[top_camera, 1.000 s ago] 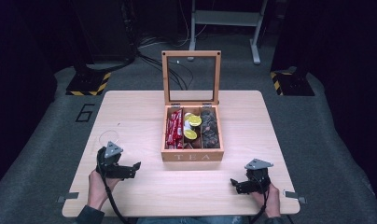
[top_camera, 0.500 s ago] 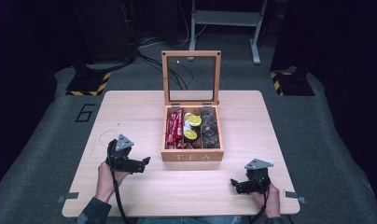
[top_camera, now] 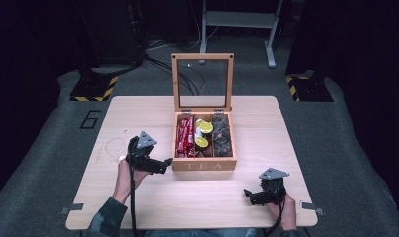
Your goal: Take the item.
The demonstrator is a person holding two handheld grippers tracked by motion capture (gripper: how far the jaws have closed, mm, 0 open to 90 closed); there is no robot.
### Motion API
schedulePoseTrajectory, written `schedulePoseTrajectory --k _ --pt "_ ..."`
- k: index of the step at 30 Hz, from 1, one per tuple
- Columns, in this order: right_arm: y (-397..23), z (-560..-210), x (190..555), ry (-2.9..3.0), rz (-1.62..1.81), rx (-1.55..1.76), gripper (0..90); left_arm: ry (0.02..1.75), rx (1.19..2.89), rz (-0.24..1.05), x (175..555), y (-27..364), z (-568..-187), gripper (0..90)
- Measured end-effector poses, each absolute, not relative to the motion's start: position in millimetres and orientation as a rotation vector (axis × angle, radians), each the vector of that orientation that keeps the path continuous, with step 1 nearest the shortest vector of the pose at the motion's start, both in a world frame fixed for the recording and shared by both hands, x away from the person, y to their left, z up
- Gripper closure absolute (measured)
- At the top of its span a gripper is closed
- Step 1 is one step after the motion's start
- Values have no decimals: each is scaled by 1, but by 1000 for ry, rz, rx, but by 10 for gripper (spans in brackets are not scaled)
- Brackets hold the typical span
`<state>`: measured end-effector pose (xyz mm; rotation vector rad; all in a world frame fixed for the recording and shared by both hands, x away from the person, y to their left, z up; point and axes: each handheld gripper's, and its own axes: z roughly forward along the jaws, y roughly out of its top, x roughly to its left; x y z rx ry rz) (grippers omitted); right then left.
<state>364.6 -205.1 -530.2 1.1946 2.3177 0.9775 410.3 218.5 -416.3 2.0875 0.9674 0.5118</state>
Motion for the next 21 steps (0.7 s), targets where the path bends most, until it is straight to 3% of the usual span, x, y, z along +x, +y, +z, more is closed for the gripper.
schedulePoseTrajectory --k 21 --pt "-205 -530 365 2327 971 1194 4 826 2161 386 453 142 -412 0"
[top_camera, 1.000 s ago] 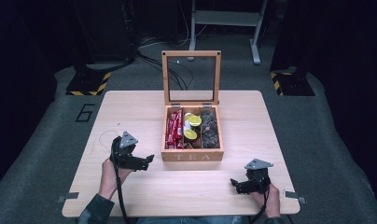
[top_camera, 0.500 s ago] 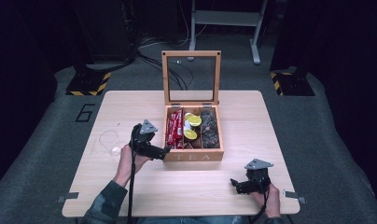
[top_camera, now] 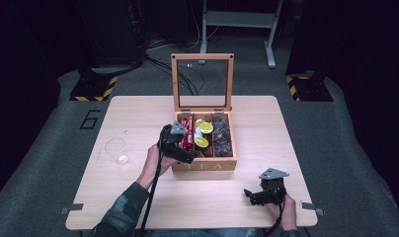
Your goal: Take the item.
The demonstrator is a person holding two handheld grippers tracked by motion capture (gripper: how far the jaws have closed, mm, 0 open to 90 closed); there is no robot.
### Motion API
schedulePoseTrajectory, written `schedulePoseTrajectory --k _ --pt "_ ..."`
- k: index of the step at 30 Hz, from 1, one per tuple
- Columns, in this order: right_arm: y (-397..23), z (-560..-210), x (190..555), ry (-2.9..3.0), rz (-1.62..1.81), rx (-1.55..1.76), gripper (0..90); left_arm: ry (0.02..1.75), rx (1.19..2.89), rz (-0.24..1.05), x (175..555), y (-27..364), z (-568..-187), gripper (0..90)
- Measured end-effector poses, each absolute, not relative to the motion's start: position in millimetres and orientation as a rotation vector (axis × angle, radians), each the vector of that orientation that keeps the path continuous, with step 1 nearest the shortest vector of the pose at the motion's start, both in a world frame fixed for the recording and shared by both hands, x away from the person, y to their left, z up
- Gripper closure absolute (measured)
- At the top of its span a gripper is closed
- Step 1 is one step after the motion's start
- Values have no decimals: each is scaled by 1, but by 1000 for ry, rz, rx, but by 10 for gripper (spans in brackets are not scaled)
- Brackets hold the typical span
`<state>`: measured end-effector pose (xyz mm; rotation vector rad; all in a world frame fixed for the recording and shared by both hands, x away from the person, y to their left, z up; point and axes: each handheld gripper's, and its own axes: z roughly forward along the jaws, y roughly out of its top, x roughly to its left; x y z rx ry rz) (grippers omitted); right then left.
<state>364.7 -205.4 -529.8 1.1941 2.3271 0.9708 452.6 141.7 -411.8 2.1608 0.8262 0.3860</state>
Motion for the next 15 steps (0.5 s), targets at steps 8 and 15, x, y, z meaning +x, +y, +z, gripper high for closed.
schedulePoseTrajectory --k 8,15 --pt "-205 -530 365 2325 972 1194 4 786 2178 349 459 121 -412 15" --pt "-205 -530 365 2322 974 1193 4 727 2195 318 467 95 -412 69"
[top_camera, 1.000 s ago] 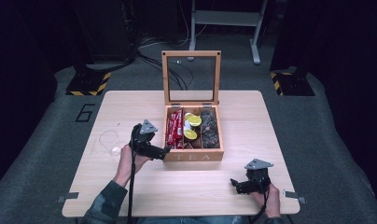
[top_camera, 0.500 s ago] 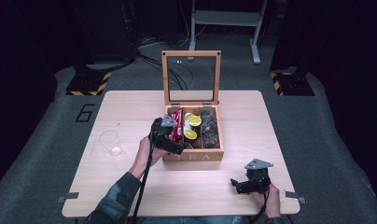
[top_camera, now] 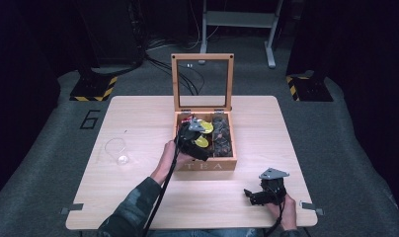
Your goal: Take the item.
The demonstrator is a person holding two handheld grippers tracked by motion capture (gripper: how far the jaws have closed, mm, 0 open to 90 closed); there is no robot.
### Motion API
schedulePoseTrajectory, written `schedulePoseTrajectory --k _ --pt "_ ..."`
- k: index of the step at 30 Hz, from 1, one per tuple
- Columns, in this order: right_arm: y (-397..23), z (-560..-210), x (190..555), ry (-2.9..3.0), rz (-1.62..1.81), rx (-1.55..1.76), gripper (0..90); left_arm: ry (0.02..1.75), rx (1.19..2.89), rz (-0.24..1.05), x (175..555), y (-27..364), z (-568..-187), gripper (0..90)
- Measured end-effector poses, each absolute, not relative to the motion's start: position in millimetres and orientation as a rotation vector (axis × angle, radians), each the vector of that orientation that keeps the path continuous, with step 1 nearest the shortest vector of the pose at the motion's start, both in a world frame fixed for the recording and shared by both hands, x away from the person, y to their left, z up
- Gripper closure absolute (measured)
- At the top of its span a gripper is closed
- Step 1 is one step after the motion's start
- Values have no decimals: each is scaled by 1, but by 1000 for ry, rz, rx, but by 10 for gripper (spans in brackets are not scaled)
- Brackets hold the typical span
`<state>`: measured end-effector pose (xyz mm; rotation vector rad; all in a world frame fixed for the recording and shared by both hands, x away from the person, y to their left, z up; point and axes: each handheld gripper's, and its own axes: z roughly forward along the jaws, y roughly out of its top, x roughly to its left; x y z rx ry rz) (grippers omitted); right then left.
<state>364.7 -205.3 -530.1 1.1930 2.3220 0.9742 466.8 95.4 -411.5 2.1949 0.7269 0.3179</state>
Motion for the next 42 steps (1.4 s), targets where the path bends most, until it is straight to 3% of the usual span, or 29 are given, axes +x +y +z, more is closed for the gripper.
schedulePoseTrajectory --k 5,7,10,13,23,26,35,42 --pt "-205 -530 365 2322 976 1191 4 683 2218 289 472 78 -411 158" --pt "-206 -530 365 2329 970 1190 4 661 2242 257 476 65 -412 244" --pt "-206 -530 365 2320 976 1187 4 647 2260 250 477 56 -412 277" --pt "-206 -530 365 2328 970 1190 4 659 2282 240 481 42 -415 376" --pt "-206 -530 365 2327 971 1186 4 714 2362 198 489 30 -430 557" --pt "-206 -530 365 2324 975 1183 3 716 2386 186 490 29 -433 662" --pt "-206 -530 365 2327 974 1188 4 727 2395 118 489 28 -439 837" --pt "-206 -530 365 2325 974 1185 4 706 2379 148 486 28 -436 898"
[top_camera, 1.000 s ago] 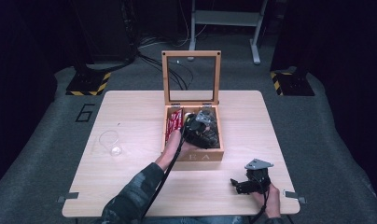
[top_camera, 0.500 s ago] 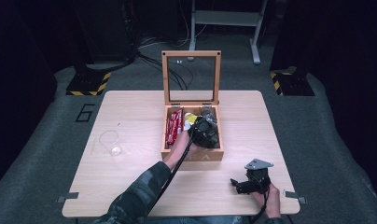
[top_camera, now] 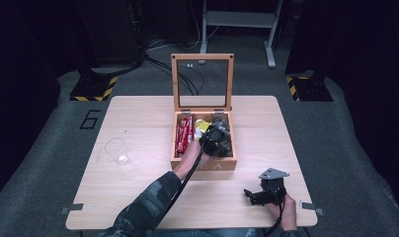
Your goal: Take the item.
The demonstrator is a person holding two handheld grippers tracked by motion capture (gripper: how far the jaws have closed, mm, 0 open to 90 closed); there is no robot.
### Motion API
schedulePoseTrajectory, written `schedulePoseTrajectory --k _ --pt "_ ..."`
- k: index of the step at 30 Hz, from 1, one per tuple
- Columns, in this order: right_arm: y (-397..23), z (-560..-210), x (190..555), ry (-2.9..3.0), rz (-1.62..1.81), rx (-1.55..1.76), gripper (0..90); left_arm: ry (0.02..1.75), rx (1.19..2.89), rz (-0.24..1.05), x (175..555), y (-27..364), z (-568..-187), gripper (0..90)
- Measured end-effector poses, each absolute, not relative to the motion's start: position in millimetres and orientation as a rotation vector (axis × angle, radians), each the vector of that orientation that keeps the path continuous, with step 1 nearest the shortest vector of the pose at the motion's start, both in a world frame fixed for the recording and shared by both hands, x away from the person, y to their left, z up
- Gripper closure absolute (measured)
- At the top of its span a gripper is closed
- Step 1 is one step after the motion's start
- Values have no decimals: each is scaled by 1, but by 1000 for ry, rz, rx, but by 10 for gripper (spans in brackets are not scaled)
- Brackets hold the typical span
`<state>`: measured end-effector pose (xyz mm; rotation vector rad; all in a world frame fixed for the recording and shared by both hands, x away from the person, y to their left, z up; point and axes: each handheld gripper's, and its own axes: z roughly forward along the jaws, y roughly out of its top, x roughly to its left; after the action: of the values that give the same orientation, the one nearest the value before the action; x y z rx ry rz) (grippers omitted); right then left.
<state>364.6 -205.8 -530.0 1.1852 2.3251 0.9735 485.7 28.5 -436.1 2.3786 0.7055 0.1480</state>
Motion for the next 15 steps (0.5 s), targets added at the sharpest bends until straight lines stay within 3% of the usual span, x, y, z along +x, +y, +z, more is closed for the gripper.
schedulePoseTrajectory --k 15 --pt "-206 -530 365 2327 972 1189 3 668 2261 229 481 45 -414 900"
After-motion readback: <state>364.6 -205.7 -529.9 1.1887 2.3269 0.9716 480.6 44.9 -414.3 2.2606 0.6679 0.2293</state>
